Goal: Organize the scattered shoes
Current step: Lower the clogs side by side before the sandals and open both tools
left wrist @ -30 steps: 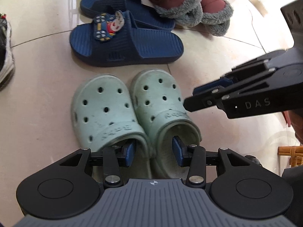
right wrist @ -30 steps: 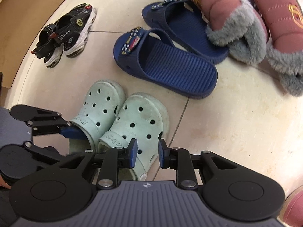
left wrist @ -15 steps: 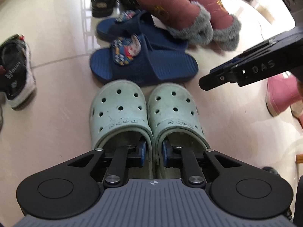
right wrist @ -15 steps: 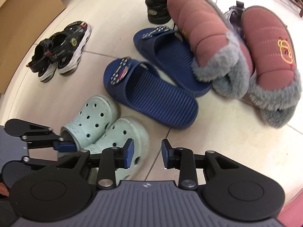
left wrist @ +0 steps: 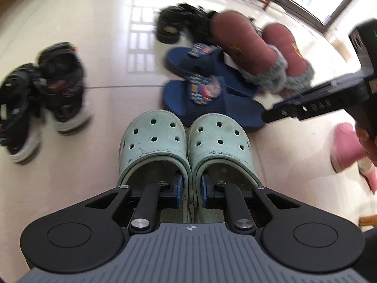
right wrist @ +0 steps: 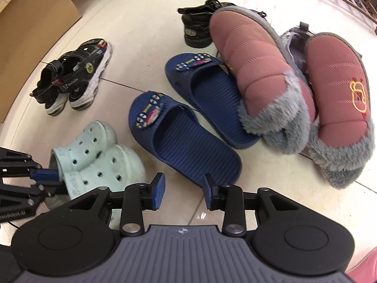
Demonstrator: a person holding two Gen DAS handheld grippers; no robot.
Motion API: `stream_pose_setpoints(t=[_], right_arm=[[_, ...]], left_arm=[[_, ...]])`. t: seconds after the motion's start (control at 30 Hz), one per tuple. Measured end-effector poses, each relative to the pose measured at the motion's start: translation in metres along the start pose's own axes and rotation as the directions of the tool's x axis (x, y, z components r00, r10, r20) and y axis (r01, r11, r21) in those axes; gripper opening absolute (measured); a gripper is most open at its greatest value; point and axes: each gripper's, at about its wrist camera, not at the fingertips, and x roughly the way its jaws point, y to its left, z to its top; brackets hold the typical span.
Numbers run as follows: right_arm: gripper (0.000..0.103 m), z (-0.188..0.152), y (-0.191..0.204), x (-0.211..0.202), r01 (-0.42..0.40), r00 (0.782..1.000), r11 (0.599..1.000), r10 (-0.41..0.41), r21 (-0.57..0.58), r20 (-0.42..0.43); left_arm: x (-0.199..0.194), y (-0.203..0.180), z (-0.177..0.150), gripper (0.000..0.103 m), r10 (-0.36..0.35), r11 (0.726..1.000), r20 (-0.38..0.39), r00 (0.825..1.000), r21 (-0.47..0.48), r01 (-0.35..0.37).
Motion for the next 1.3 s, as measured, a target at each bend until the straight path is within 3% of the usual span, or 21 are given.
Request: stream_pose_setpoints(t=[0.2, 0.37, 0.57, 0.7, 1.3], right_arm=[[0.040, 0.002, 0.012, 0.002, -0.013, 1.000, 1.000, 0.013, -0.015, -0.005], [0.040, 0.001, 0.016, 0.001, -0.008, 1.000, 1.000, 0.008, -0.013, -0.006], [0.040, 0.000, 0.017, 0.001, -0.007, 1.000, 1.000, 0.007, -0.008, -0.006], [0.040, -0.001, 0.018, 0.002, -0.013, 1.000, 1.000, 0.013, -0.008, -0.008], [0.041, -0.003, 0.013, 0.007, -0.016, 1.000, 1.000, 0.016, 0.004, -0.021]], left_arm=[[-0.012, 0.038, -0.004, 0.017, 0.106, 0.982, 0.014, 0.994, -0.159, -0.102], [-0.023, 0.061, -0.018, 0.017, 0.193, 0.955, 0.001, 0.981, -0.230, -0.188], [-0.021, 0.083, -0.034, 0.017, 0.286, 0.901, -0.083, 0.955, -0.316, -0.297], [-0.014, 0.090, -0.034, 0.018, 0.335, 0.870, -0.084, 0.938, -0.354, -0.343], [0.004, 0.125, 0.010, 0.018, 0.405, 0.844, -0.027, 0.914, -0.374, -0.386]])
